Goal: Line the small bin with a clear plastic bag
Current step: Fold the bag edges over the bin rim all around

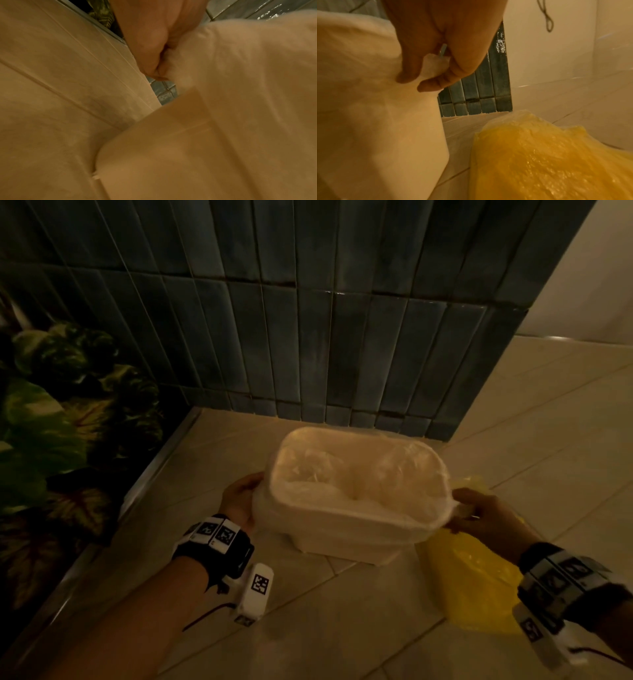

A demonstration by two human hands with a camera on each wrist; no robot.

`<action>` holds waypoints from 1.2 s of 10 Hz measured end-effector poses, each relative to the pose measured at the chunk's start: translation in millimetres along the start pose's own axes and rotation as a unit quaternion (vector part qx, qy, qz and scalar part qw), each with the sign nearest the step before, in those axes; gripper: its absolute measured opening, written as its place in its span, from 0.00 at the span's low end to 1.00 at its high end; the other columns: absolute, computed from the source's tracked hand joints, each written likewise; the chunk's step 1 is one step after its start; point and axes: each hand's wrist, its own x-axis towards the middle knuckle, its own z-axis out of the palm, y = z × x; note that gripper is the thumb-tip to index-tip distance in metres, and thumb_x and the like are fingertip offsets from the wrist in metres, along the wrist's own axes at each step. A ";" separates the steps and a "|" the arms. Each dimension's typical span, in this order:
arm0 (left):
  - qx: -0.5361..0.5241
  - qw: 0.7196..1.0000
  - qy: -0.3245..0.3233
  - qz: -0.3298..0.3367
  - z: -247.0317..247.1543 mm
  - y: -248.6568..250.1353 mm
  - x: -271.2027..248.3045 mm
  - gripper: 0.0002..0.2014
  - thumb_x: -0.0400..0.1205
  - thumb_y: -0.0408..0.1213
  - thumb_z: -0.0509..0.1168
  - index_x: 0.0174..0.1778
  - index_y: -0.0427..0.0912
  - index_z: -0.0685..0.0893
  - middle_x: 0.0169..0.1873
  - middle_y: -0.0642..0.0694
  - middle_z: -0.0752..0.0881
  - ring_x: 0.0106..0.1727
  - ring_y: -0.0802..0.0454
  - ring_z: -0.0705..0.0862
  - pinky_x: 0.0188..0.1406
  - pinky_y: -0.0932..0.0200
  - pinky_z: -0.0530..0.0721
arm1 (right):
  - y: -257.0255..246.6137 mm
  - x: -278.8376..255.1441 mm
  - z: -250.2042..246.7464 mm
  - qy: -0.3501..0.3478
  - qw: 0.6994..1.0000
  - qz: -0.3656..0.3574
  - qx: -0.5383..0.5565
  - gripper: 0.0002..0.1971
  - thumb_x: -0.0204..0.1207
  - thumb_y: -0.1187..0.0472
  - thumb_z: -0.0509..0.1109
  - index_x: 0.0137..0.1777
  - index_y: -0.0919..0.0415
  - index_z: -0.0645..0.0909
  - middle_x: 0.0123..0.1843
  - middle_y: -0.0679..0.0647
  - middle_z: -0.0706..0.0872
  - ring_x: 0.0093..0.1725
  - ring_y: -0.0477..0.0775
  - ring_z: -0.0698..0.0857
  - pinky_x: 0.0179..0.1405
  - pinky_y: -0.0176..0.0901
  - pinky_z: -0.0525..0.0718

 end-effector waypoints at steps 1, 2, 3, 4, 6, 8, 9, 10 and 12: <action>-0.006 1.000 0.013 0.014 6.8 6.3 4.6 0.08 0.80 0.23 0.59 0.47 0.35 0.83 0.49 0.36 0.83 0.45 0.39 0.82 0.44 0.50 0.82 | 0.7 8.0 -0.9 0.019 1.000 -0.001 -0.023 0.15 0.73 0.72 0.71 0.39 0.47 0.83 0.45 0.47 0.86 0.35 0.27 0.83 0.37 0.18 0.79; 0.033 0.999 0.000 0.009 14.2 7.6 10.2 0.16 0.80 0.30 0.61 0.64 0.33 0.77 0.57 0.33 0.82 0.55 0.35 0.82 0.53 0.45 0.83 | 4.0 15.5 -0.9 -0.004 0.997 -0.015 -0.070 0.11 0.73 0.70 0.71 0.42 0.51 0.85 0.47 0.42 0.85 0.42 0.31 0.83 0.38 0.18 0.75; 0.100 0.995 -0.011 -0.011 21.3 7.5 16.2 0.23 0.82 0.36 0.59 0.74 0.35 0.71 0.66 0.32 0.78 0.66 0.34 0.77 0.65 0.40 0.78 | 5.9 23.4 -0.2 0.009 0.995 -0.016 -0.100 0.09 0.73 0.72 0.70 0.46 0.59 0.88 0.48 0.42 0.85 0.47 0.46 0.83 0.42 0.27 0.73; 0.163 0.986 -0.005 -0.020 25.7 8.5 23.3 0.22 0.86 0.35 0.51 0.76 0.34 0.66 0.74 0.29 0.71 0.74 0.31 0.71 0.74 0.36 0.71 | 2.2 25.9 1.5 0.019 0.993 -0.027 -0.110 0.11 0.73 0.74 0.69 0.46 0.60 0.89 0.49 0.44 0.84 0.44 0.31 0.82 0.42 0.18 0.74; 0.224 0.974 0.020 -0.002 17.4 16.9 23.8 0.20 0.85 0.31 0.49 0.73 0.32 0.68 0.71 0.25 0.73 0.54 0.40 0.76 0.65 0.40 0.78 | 3.0 20.9 -1.0 -0.009 0.992 0.107 0.058 0.14 0.78 0.71 0.64 0.61 0.58 0.74 0.51 0.55 0.85 0.45 0.59 0.83 0.37 0.36 0.83; 0.137 0.988 -0.048 -0.054 -0.1 34.4 5.7 0.08 0.82 0.42 0.60 0.46 0.44 0.82 0.42 0.44 0.82 0.42 0.45 0.80 0.38 0.54 0.78 | -9.4 13.1 -0.5 -0.020 0.957 0.140 0.253 0.24 0.83 0.67 0.53 0.31 0.65 0.86 0.42 0.64 0.83 0.37 0.63 0.75 0.38 0.48 0.79; 0.114 0.988 -0.077 -0.071 -5.5 44.0 -1.0 0.14 0.79 0.41 0.58 0.28 0.46 0.82 0.33 0.46 0.82 0.39 0.44 0.79 0.38 0.53 0.78 | -12.6 20.3 -3.4 -0.041 0.930 0.143 0.337 0.27 0.81 0.60 0.56 0.22 0.66 0.82 0.38 0.61 0.87 0.40 0.64 0.84 0.43 0.47 0.84; 0.152 0.971 -0.164 -0.080 -7.3 51.8 -7.4 0.16 0.77 0.29 0.56 0.27 0.46 0.82 0.30 0.49 0.85 0.39 0.46 0.80 0.38 0.52 0.79 | -6.6 26.7 -9.5 -0.133 0.956 0.119 0.231 0.33 0.46 0.40 0.84 0.47 0.63 0.87 0.51 0.51 0.92 0.49 0.48 0.90 0.40 0.32 0.87; 0.259 0.942 -0.213 -0.007 -5.2 53.7 -9.3 0.26 0.77 0.19 0.61 0.63 0.52 0.77 0.59 0.50 0.82 0.53 0.50 0.84 0.36 0.64 0.87 | -7.6 26.5 -18.0 -0.139 0.988 0.025 -0.063 0.09 0.76 0.64 0.69 0.50 0.52 0.88 0.61 0.38 0.81 0.58 0.40 0.81 0.51 0.28 0.76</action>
